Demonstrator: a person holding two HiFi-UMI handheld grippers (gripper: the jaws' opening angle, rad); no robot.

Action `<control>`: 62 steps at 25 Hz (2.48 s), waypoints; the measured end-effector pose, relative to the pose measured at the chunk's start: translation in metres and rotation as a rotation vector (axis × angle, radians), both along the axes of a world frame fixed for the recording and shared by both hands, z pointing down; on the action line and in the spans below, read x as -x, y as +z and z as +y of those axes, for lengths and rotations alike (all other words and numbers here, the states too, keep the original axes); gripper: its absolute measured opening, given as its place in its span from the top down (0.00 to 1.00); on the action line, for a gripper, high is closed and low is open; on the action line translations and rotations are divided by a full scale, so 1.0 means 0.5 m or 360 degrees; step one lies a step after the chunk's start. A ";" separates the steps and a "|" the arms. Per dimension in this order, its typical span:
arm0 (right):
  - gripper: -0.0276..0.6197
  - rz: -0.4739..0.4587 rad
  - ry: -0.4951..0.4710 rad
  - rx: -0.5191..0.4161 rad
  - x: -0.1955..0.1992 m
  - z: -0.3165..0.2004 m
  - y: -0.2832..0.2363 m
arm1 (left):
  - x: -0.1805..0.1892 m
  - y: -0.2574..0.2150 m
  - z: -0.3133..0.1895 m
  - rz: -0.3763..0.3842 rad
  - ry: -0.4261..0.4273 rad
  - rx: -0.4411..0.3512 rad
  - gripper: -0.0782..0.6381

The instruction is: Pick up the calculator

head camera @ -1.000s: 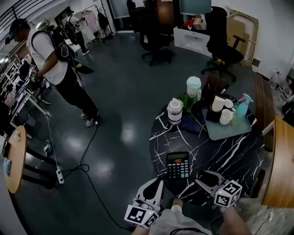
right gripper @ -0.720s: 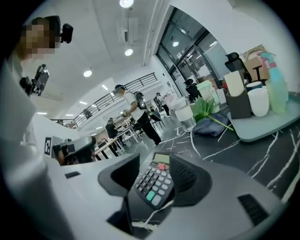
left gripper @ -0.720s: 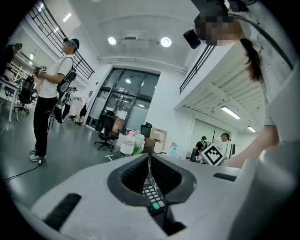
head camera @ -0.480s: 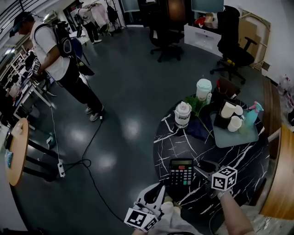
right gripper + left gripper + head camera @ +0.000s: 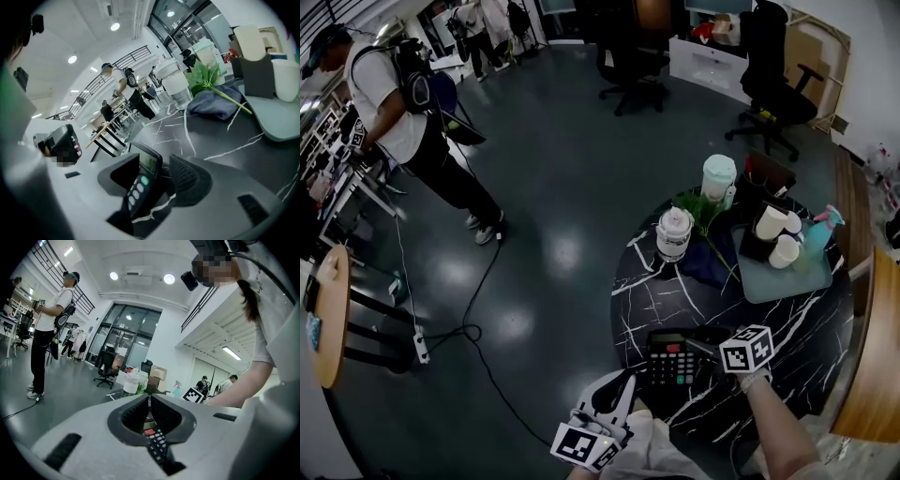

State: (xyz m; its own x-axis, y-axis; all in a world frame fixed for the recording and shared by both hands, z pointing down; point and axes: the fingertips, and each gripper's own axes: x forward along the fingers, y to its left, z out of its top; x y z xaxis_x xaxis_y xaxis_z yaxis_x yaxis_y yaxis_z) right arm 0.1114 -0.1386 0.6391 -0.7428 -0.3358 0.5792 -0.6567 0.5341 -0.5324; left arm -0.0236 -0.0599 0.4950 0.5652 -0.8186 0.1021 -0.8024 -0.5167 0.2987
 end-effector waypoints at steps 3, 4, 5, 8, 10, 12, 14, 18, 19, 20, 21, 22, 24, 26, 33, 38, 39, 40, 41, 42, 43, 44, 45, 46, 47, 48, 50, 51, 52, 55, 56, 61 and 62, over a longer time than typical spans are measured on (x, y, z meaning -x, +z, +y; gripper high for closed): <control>0.68 -0.0006 -0.0054 0.0063 0.011 -0.006 0.008 | 0.016 0.005 -0.002 -0.0001 -0.0018 0.0014 0.88; 0.68 -0.0008 -0.0080 0.0085 0.016 -0.006 0.011 | 0.020 0.008 0.000 -0.0004 -0.0024 0.0022 0.88; 0.68 -0.0008 -0.0109 0.0108 0.020 -0.004 0.014 | 0.023 0.012 0.001 -0.0008 -0.0030 0.0030 0.88; 0.68 -0.0002 -0.0172 0.0152 0.027 -0.001 0.024 | 0.024 0.029 -0.001 -0.0014 -0.0043 0.0042 0.88; 0.68 -0.0003 -0.0184 0.0160 0.029 -0.003 0.026 | 0.017 0.039 -0.010 -0.0022 -0.0033 0.0034 0.88; 0.68 -0.0003 -0.0204 0.0168 0.031 -0.002 0.027 | 0.010 0.051 -0.024 -0.0026 -0.0020 0.0025 0.88; 0.68 0.0000 -0.0239 0.0170 0.034 0.000 0.027 | 0.006 0.064 -0.042 -0.0018 -0.0016 0.0024 0.88; 0.74 -0.0033 -0.0289 0.0165 0.043 0.006 0.024 | 0.012 0.091 -0.063 0.0006 -0.0046 0.0042 0.88; 0.75 -0.0043 -0.0293 0.0166 0.043 0.008 0.023 | 0.015 0.095 -0.063 0.0012 -0.0056 0.0046 0.88; 0.76 -0.0056 -0.0297 0.0169 0.042 0.010 0.022 | 0.020 0.097 -0.061 0.0016 -0.0067 0.0050 0.88; 0.77 -0.0075 -0.0299 0.0176 0.041 0.012 0.020 | 0.025 0.099 -0.056 0.0020 -0.0079 0.0054 0.88; 0.79 -0.0095 -0.0299 0.0184 0.040 0.015 0.019 | 0.032 0.100 -0.051 0.0024 -0.0093 0.0058 0.88; 0.80 -0.0135 -0.0293 0.0197 0.039 0.019 0.016 | 0.046 0.104 -0.043 0.0032 -0.0124 0.0069 0.88; 0.82 -0.0181 -0.0286 0.0205 0.037 0.024 0.011 | 0.057 0.110 -0.038 0.0037 -0.0147 0.0084 0.88; 0.88 -0.0345 -0.0192 0.0153 0.045 0.035 -0.023 | 0.075 0.095 -0.040 0.0022 -0.0165 0.0077 0.88; 0.88 -0.0423 -0.0106 0.0132 0.030 0.038 -0.035 | 0.071 0.081 -0.042 0.0025 -0.0141 0.0061 0.88; 0.88 -0.0437 -0.0082 0.0125 0.023 0.036 -0.038 | 0.071 0.079 -0.042 0.0025 -0.0137 0.0057 0.88; 0.88 -0.0461 -0.0055 0.0118 0.017 0.033 -0.042 | 0.071 0.076 -0.043 0.0025 -0.0136 0.0054 0.88; 0.88 -0.0495 -0.0024 0.0111 0.010 0.031 -0.049 | 0.073 0.074 -0.044 0.0023 -0.0137 0.0054 0.88; 0.88 -0.0537 0.0012 0.0105 0.003 0.028 -0.057 | 0.074 0.071 -0.045 0.0020 -0.0140 0.0055 0.88; 0.88 -0.0576 0.0052 0.0096 -0.006 0.024 -0.066 | 0.075 0.068 -0.046 0.0017 -0.0143 0.0056 0.88; 0.88 -0.0608 0.0092 0.0086 -0.015 0.021 -0.074 | 0.075 0.065 -0.047 0.0015 -0.0142 0.0056 0.88; 0.88 -0.0632 0.0125 0.0072 -0.023 0.018 -0.084 | 0.075 0.064 -0.048 0.0016 -0.0137 0.0053 0.88; 0.88 -0.0650 0.0151 0.0058 -0.031 0.016 -0.093 | 0.073 0.062 -0.048 0.0019 -0.0130 0.0050 0.88; 0.88 -0.0667 0.0170 0.0044 -0.038 0.016 -0.103 | 0.070 0.059 -0.048 0.0024 -0.0122 0.0046 0.88; 0.88 -0.0687 0.0183 0.0032 -0.043 0.017 -0.115 | 0.066 0.056 -0.049 0.0029 -0.0113 0.0042 0.88; 0.88 -0.0729 0.0204 0.0008 -0.051 0.018 -0.142 | 0.058 0.046 -0.050 0.0032 -0.0098 0.0034 0.88; 0.88 -0.0753 0.0213 -0.0008 -0.055 0.019 -0.156 | 0.055 0.041 -0.050 0.0031 -0.0089 0.0028 0.88; 0.88 -0.0778 0.0222 -0.0026 -0.058 0.020 -0.171 | 0.051 0.035 -0.051 0.0031 -0.0081 0.0021 0.88; 0.88 -0.0845 0.0241 -0.0090 -0.068 0.022 -0.219 | 0.044 0.010 -0.052 0.0035 -0.0061 -0.0007 0.88; 0.88 -0.0858 0.0241 -0.0111 -0.071 0.024 -0.234 | 0.041 0.003 -0.052 0.0038 -0.0053 -0.0017 0.88; 0.88 -0.0875 0.0222 -0.0200 -0.082 0.035 -0.298 | 0.026 -0.034 -0.057 0.0059 -0.0008 -0.0076 0.88; 0.88 -0.0878 0.0222 -0.0211 -0.084 0.037 -0.309 | 0.022 -0.043 -0.060 0.0066 -0.0002 -0.0088 0.88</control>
State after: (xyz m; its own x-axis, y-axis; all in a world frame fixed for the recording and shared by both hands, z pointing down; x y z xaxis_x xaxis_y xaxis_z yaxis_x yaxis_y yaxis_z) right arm 0.1533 -0.1200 0.4847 -0.8663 -0.4952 0.0653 -0.3699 0.5481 -0.7502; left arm -0.0346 -0.0898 0.4734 0.5671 -0.8230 0.0331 -0.7904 -0.5325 0.3029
